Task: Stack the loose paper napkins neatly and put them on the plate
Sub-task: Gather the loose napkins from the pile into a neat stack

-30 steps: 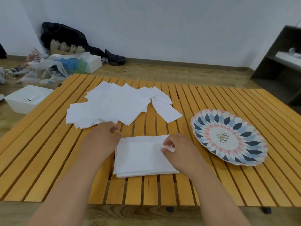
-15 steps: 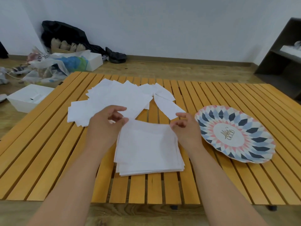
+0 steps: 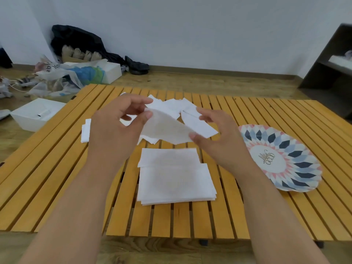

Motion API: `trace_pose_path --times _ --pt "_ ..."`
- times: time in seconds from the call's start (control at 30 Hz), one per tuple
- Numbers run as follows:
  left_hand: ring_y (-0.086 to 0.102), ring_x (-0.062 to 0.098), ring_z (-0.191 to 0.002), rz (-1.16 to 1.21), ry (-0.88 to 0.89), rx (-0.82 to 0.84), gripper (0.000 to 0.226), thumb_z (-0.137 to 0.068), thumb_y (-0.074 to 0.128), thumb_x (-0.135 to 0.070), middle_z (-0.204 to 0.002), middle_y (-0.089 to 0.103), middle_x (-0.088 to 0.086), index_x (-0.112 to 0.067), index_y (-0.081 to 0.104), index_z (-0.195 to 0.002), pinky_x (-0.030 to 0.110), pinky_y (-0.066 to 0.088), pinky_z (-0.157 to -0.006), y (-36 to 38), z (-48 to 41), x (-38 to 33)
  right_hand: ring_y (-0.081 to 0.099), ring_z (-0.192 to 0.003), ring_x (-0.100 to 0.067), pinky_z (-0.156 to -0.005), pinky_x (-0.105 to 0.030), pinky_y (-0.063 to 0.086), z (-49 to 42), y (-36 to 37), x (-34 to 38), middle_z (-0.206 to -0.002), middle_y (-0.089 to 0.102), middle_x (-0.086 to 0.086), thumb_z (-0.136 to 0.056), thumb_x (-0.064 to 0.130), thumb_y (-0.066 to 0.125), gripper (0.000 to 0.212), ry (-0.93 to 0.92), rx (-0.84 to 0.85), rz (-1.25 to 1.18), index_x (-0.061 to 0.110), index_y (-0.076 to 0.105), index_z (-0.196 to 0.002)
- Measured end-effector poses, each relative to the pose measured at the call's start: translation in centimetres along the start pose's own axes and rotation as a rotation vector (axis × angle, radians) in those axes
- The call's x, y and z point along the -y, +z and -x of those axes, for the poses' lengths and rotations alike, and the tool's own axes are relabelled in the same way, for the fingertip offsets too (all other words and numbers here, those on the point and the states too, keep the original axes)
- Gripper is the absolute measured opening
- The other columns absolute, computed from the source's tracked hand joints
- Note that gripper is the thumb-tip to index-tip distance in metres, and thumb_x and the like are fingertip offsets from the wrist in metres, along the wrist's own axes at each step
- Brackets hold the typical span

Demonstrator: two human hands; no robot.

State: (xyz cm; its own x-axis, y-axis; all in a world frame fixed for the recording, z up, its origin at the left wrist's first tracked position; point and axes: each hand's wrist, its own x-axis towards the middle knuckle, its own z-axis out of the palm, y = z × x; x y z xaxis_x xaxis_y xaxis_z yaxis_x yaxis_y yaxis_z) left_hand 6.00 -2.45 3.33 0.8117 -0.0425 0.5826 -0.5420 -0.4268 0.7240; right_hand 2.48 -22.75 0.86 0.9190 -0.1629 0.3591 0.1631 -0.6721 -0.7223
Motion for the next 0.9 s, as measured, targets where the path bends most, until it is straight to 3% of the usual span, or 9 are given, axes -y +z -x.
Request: trace_pose_path --times 0.1,0.17,0.27,0.4,0.5,0.63,0.73,0.8,0.9 --pt "0.054 -0.012 -0.085 -0.023 0.14 0.059 0.028 -0.085 0.068 -0.012 -0.087 0.059 -0.024 -0.033 0.064 -0.104 0.005 0.042 -0.076 -0.4 -0.1 -1.6 0.027 -0.126 0.006 -0.108 -0.022 0.023 0.3 0.5 1.5 -0.114 0.027 0.048 -0.074 0.043 0.075 0.067 -0.053 0.173 0.055 0.05 0.04 -0.13" --pt "0.054 -0.011 -0.085 -0.01 0.185 0.078 0.029 -0.085 0.067 -0.012 -0.088 0.06 -0.023 -0.033 0.063 -0.105 0.007 0.043 -0.076 -0.6 -0.1 -2.2 0.039 -0.117 0.007 -0.102 -0.02 0.033 0.3 1.0 2.0 -0.111 0.041 0.043 -0.077 0.038 0.075 0.045 -0.033 0.232 0.003 0.046 0.051 -0.114" --pt "0.055 -0.009 -0.086 -0.021 0.157 0.029 0.029 -0.086 0.066 -0.011 -0.09 0.061 -0.02 -0.03 0.064 -0.107 0.009 0.044 -0.077 -0.4 -0.2 -1.7 0.061 -0.083 -0.002 -0.079 -0.02 0.048 0.3 1.8 2.2 -0.086 0.067 0.015 -0.087 0.024 0.068 0.004 0.014 0.237 -0.153 0.025 0.065 -0.084" --pt "0.052 -0.001 -0.097 -0.232 0.148 -0.067 0.023 -0.085 0.067 -0.012 -0.106 0.058 -0.012 -0.023 0.065 -0.106 0.016 0.043 -0.08 -0.2 -0.3 -0.2 0.058 -0.07 -0.008 -0.067 -0.021 0.047 0.6 1.7 2.4 -0.078 0.068 -0.008 -0.092 0.017 0.06 0.014 0.107 0.265 -0.3 0.007 0.065 -0.083" --pt "0.051 0.012 -0.11 -0.271 0.158 -0.033 0.014 -0.084 0.068 -0.012 -0.113 0.058 -0.005 -0.02 0.068 -0.095 0.021 0.039 -0.084 -0.2 -0.2 0.5 0.06 -0.07 -0.007 -0.062 -0.016 0.048 0.8 1.0 2.2 -0.075 0.062 -0.004 -0.095 0.012 0.055 0.019 0.258 0.354 -0.573 0.007 0.061 -0.077" --pt "0.047 -0.014 -0.109 -0.04 0.03 0.258 0.012 -0.088 0.063 -0.021 -0.112 0.059 -0.021 -0.031 0.07 -0.089 -0.001 0.031 -0.085 0.4 0.6 0.2 0.056 -0.072 -0.015 -0.061 -0.023 0.041 0.9 0.1 1.2 -0.072 0.06 0.002 -0.093 0.009 0.051 0.035 0.363 0.384 -0.844 0.02 0.058 -0.061" --pt "0.034 -0.01 -0.127 -0.004 -0.07 0.415 0.019 -0.093 0.052 -0.037 -0.136 0.046 -0.026 -0.042 0.07 -0.099 0.011 0.032 -0.091 1.2 1.0 0.4 0.056 -0.077 -0.019 -0.062 -0.027 0.042 1.2 -0.4 0.9 -0.08 0.058 -0.006 -0.089 0.012 0.05 0.017 0.37 0.428 -0.991 0.007 0.059 -0.075" --pt "0.029 -0.008 -0.133 0.033 -0.134 0.496 0.021 -0.092 0.051 -0.048 -0.143 0.037 -0.03 -0.046 0.07 -0.1 0.02 0.029 -0.098 1.4 1.0 0.5 0.051 -0.091 -0.029 -0.071 -0.034 0.039 1.3 -0.5 0.6 -0.095 0.053 -0.014 -0.083 0.016 0.05 0.028 0.384 0.423 -1.039 -0.008 0.056 -0.099" --pt "0.045 -0.01 -0.121 0.146 -0.243 0.598 0.035 -0.069 0.06 -0.066 -0.133 0.049 -0.032 -0.045 0.073 -0.094 0.024 0.037 -0.101 1.3 1.2 0.2 0.041 -0.09 -0.031 -0.067 -0.034 0.035 1.2 -0.5 0.4 -0.097 0.044 -0.013 -0.081 0.017 0.051 0.027 0.395 0.381 -1.05 -0.002 0.052 -0.1"
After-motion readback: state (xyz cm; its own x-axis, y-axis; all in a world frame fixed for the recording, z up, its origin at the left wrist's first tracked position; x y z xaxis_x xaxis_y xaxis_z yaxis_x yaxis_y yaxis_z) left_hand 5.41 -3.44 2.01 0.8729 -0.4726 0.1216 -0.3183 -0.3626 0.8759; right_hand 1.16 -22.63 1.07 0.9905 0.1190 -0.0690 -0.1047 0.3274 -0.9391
